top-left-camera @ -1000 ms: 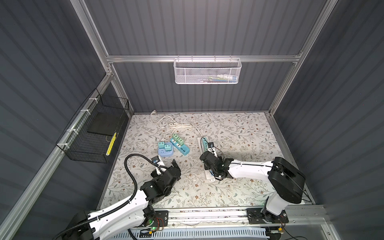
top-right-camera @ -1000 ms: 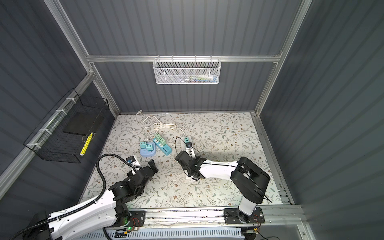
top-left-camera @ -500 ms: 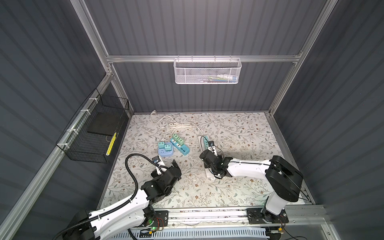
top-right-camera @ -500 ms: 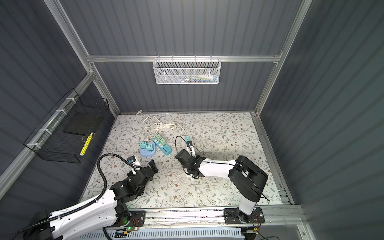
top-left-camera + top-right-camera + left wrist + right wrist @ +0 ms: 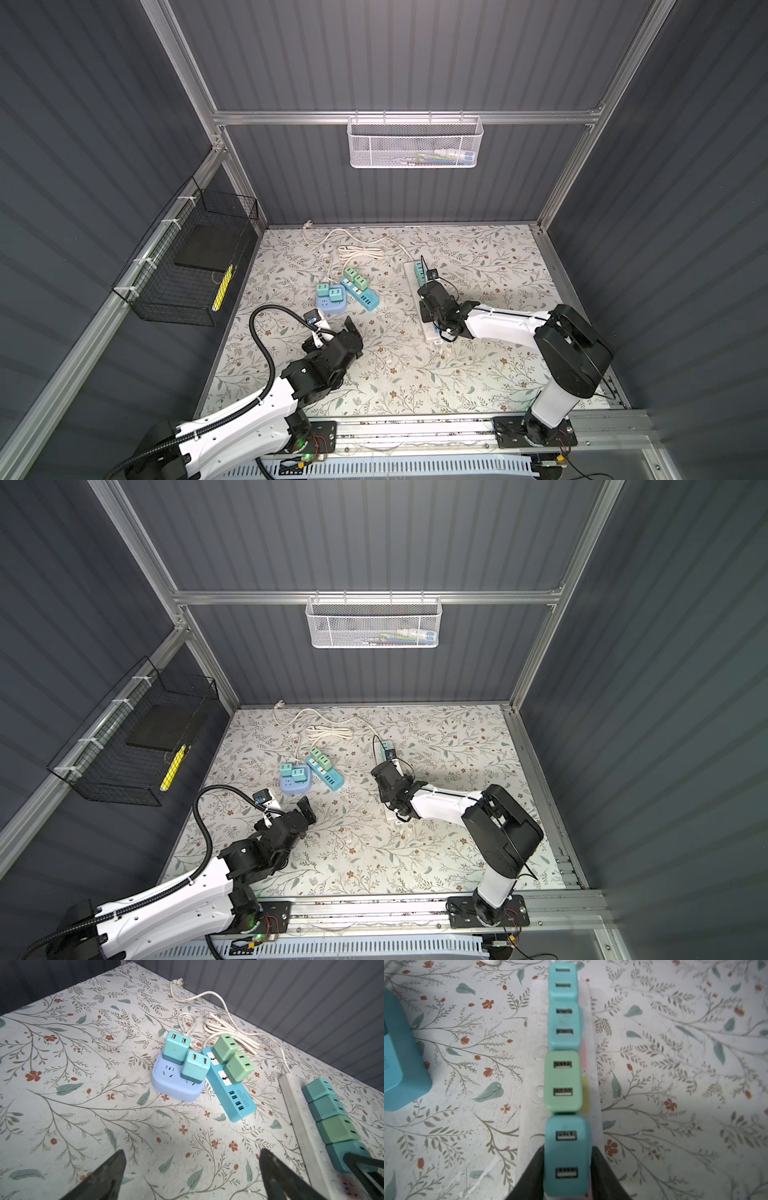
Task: Insert the plug
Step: 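Press the teal adapter into the socket and open the right gripper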
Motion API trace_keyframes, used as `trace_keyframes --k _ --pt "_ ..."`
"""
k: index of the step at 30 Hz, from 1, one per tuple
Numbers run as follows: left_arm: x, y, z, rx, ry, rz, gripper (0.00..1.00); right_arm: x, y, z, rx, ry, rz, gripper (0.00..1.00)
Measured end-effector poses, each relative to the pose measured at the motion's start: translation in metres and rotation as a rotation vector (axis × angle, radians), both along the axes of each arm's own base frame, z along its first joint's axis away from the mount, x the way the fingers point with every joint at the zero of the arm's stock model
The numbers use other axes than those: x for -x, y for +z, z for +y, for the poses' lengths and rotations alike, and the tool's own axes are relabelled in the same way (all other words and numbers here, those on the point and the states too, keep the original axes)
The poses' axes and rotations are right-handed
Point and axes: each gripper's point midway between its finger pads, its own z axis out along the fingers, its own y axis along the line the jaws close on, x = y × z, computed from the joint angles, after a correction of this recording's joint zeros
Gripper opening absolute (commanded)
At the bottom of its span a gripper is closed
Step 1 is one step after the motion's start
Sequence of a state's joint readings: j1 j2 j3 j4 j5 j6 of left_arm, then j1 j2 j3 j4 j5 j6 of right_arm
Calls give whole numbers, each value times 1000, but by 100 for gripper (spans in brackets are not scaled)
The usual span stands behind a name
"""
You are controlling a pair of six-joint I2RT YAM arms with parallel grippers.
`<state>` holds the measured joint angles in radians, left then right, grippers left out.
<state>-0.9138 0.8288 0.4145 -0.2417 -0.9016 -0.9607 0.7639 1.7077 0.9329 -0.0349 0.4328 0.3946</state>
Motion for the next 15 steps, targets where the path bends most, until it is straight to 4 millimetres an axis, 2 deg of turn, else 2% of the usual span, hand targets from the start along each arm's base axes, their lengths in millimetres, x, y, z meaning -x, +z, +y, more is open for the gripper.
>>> trace_keyframes --k 3,7,11,13,15 --pt "-1 4 -1 -3 -5 -5 100 7 -2 -5 25 20 36 55" --pt "-1 6 -1 -17 -11 -9 100 12 25 -6 3 49 21 55" --pt "-1 11 1 -27 -10 -23 100 -2 62 -4 -73 51 -26 54" --pt "-2 15 2 -35 -11 -31 100 -11 70 -5 -88 44 -36 54" --pt "-3 20 1 -46 -15 -37 100 -18 70 -8 -90 36 -30 54"
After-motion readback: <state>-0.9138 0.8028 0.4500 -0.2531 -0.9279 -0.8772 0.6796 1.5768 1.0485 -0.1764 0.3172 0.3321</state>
